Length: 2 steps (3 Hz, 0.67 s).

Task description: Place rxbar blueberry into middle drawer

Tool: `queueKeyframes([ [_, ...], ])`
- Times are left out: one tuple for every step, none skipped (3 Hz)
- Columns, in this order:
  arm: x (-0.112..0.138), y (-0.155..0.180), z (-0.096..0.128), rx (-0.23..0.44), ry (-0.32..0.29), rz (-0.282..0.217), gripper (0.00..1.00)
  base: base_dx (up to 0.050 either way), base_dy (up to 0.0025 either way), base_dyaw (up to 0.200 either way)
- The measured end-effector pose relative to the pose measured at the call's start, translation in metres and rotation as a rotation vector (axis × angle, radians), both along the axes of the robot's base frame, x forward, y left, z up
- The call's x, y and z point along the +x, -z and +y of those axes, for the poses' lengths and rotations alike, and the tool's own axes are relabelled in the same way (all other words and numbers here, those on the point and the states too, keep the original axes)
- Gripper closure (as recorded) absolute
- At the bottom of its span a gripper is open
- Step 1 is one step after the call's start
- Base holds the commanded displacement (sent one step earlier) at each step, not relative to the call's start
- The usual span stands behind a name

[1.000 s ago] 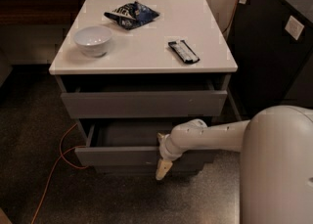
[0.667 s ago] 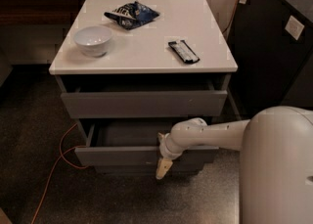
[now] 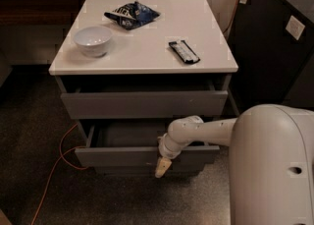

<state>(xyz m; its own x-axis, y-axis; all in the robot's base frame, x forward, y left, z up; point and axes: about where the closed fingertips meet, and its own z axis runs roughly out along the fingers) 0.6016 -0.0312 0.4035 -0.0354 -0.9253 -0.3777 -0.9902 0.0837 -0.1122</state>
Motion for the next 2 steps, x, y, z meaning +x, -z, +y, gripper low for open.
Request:
queueKeyframes([
  [-0.0024,0.0035,0.0028,-0.065,0.002,0.039,0.35,0.000,0.00000,0.000],
  [-0.0067,0.0056,0.0056,-0.099,0.001,0.056,0.59,0.000,0.00000,0.000],
])
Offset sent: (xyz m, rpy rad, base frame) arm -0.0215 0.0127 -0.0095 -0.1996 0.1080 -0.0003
